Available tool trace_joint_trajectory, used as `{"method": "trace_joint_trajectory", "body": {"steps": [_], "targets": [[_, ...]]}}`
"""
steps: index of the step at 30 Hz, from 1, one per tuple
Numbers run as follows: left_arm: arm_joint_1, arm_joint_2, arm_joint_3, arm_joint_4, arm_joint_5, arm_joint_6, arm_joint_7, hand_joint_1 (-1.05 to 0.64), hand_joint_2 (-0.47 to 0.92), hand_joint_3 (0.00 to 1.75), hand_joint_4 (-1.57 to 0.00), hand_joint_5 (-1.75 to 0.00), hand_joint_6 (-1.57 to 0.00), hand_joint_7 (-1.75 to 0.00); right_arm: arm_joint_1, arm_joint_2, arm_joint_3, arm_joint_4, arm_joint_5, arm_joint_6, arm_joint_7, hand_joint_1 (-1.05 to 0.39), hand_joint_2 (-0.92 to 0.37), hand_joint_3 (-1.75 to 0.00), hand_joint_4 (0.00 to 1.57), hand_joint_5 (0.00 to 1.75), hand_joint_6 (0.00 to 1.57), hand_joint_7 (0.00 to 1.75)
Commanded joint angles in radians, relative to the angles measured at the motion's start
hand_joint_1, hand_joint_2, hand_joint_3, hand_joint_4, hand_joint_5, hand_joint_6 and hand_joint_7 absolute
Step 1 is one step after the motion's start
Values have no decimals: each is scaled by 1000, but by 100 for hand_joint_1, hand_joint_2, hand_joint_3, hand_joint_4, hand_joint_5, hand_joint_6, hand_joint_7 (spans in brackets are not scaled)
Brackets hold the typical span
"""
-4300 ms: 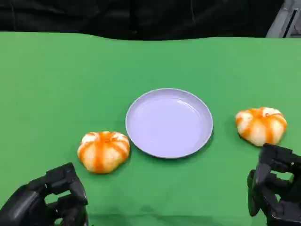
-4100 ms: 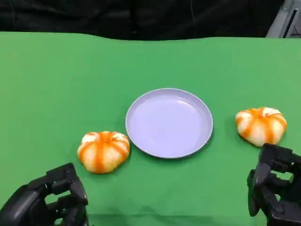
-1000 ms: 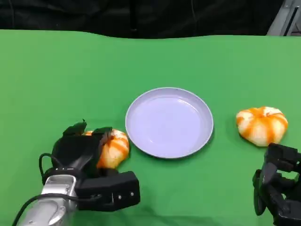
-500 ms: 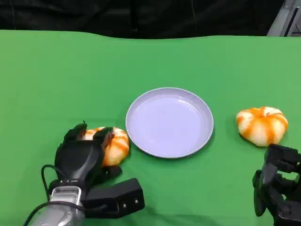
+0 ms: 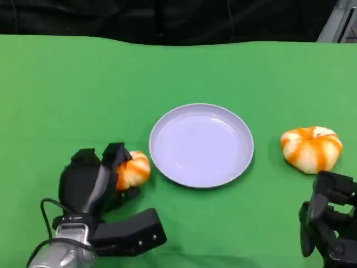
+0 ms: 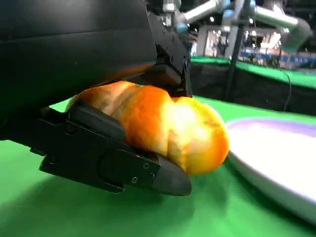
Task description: Grasp the bread from the table and place it into the plate.
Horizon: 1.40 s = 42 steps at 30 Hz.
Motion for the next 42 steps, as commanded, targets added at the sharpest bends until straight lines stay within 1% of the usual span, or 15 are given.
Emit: {"method": "trace_joint_trajectory", "body": {"steps": [1, 5, 8, 11, 13, 17, 20, 26, 30, 35, 36, 38, 40, 41, 42], "targets": [[-22, 25, 29, -86, -19, -28, 28, -9, 87, 27, -71, -175, -56, -175, 4, -13, -2, -7, 3, 0, -1, 4, -60, -123, 87, 175, 72, 166], [-29, 36, 37, -194, 0, -11, 15, -13, 88, 31, -74, -175, -58, -175, 6, -12, -1, -7, -3, 0, -6, 3, -60, -122, 88, 175, 72, 166], [-45, 34, 35, -282, 16, 5, -6, -11, 70, 69, -79, -175, -66, -167, 7, -13, 0, -5, -10, -2, -8, 3, -60, -122, 88, 175, 72, 167], [-57, 23, 30, -323, 17, 16, -36, -10, 65, 80, -81, -175, -69, -166, 6, -14, -1, -3, -5, -1, -4, 3, -59, -122, 88, 175, 72, 167], [-79, 5, 22, -344, 14, 32, -83, -10, 61, 78, -78, -175, -65, -168, 5, -12, -1, 0, 0, -3, 0, 3, -60, -123, 88, 175, 72, 167], [-142, -45, 2, -305, 13, 44, -137, -11, 63, 65, -75, -175, -68, -160, 10, -11, 2, -8, -5, -2, -5, 4, -59, -123, 88, 175, 72, 167], [-206, -94, -11, -219, -3, 29, -164, -9, 70, 52, -74, -175, -63, -168, 18, -7, 9, -15, -13, -9, -9, 4, -59, -123, 88, 175, 72, 167], [-316, -169, -22, 1, -36, -12, -202, -6, 84, 28, -71, -175, -56, -174, 33, -4, 22, -34, -3, -4, -13, 3, -59, -122, 88, 175, 72, 165], [-351, -200, -20, 110, -64, -35, -224, -1, 87, 25, -68, -175, -53, -175, 48, -2, 36, -58, -19, -4, -27, 3, -58, -121, 88, 175, 74, 164], [-352, -197, -26, 162, -78, -74, -227, -1, 88, 24, -67, -175, -53, -175, 61, 0, 51, -78, -26, -3, -38, 2, -58, -121, 88, 175, 74, 163], [-343, -190, -28, 175, -82, -94, -236, -5, 90, 30, -63, -173, -56, -165, 68, 4, 61, -87, -33, -7, -44, 2, -58, -121, 87, 175, 74, 162], [-336, -178, -30, 191, -86, -115, -249, -8, 92, 32, -61, -165, -64, -145, 76, 9, 79, -96, -47, -17, -53, 1, -58, -120, 86, 175, 75, 161], [-335, -171, -29, 199, -91, -136, -264, -8, 92, 31, -61, -161, -67, -138, 76, 17, 87, -93, -51, -27, -57, 1, -58, -120, 86, 175, 75, 161], [-333, -166, -28, 202, -95, -153, -278, -11, 92, 34, -61, -138, -73, -108, 76, 23, 90, -90, -52, -34, -58, 3, -57, -122, 87, 175, 76, 158], [-332, -163, -28, 204, -98, -167, -289, -13, 92, 34, -62, -117, -79, -86, 76, 27, 93, -87, -52, -39, -59, 3, -57, -124, 88, 175, 77, 157]]}}
